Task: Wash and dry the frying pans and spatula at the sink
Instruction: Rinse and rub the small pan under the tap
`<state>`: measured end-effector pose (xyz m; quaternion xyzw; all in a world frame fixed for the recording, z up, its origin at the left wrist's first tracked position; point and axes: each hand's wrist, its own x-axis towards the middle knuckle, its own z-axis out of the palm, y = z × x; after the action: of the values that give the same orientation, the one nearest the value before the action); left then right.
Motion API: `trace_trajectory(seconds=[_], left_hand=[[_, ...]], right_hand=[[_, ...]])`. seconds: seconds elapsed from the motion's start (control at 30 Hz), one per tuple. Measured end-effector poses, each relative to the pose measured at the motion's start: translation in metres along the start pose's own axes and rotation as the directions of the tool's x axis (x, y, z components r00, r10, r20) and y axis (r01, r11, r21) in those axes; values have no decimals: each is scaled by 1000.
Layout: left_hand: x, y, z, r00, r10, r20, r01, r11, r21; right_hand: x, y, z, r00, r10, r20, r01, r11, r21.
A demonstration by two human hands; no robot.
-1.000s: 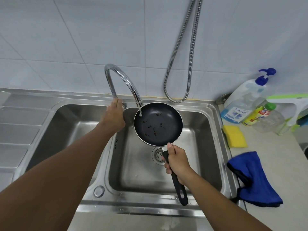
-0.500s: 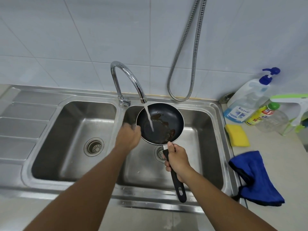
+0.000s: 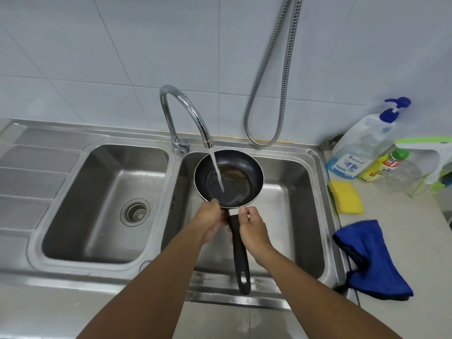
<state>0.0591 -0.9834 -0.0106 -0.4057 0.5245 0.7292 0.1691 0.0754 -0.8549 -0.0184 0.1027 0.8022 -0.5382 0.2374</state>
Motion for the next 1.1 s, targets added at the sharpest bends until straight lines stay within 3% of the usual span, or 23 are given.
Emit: trace_trajectory(seconds=[0.1, 0.2, 0.27, 0.33, 0.43, 0.5, 0.6, 0.7, 0.8, 0.9, 1.0, 1.1], left_hand=[[-5, 5, -3, 1000, -11, -27, 9, 998, -63], [-9, 7, -8, 999, -40, -22, 39, 998, -46], [-11, 9, -9, 999, -46, -15, 46, 998, -43], [-10, 7, -8, 999, -37, -24, 36, 998, -47], [-11, 6, -7, 999, -25, -39, 20, 991, -135], [-12, 4, -7, 998, -36, -50, 26, 982, -189], [-10, 0, -12, 996, -20, -85, 6, 987, -162], [-12, 1, -16, 992, -6, -127, -10, 992, -125], [-11, 5, -21, 991, 29, -128, -42, 994, -105], [-15, 9, -25, 994, 51, -100, -61, 994, -95], [-19, 12, -29, 995, 70, -72, -74, 995, -66], [-18, 11, -36, 993, 98, -64, -98, 995, 0]], right_hand=[[10, 6, -22, 990, -86, -113, 78, 994, -74], [35, 9, -70, 903, -214, -373, 129, 962, -240], [52, 9, -111, 823, -314, -474, 84, 891, -445], [71, 15, -151, 761, -379, -527, -53, 773, -632], [98, 30, -197, 812, -262, -522, -292, 592, -751], [108, 37, -211, 870, -174, -462, -325, 503, -801], [111, 39, -210, 889, -173, -425, -293, 498, -816], [107, 33, -193, 859, -153, -489, -314, 598, -738], [104, 17, -172, 857, -359, -368, -16, 697, -717], [103, -24, -145, 793, -567, -223, 324, 702, -634], [114, -80, -110, 707, -706, -41, 534, 571, -624], [127, -129, -76, 569, -806, 165, 690, 358, -629]])
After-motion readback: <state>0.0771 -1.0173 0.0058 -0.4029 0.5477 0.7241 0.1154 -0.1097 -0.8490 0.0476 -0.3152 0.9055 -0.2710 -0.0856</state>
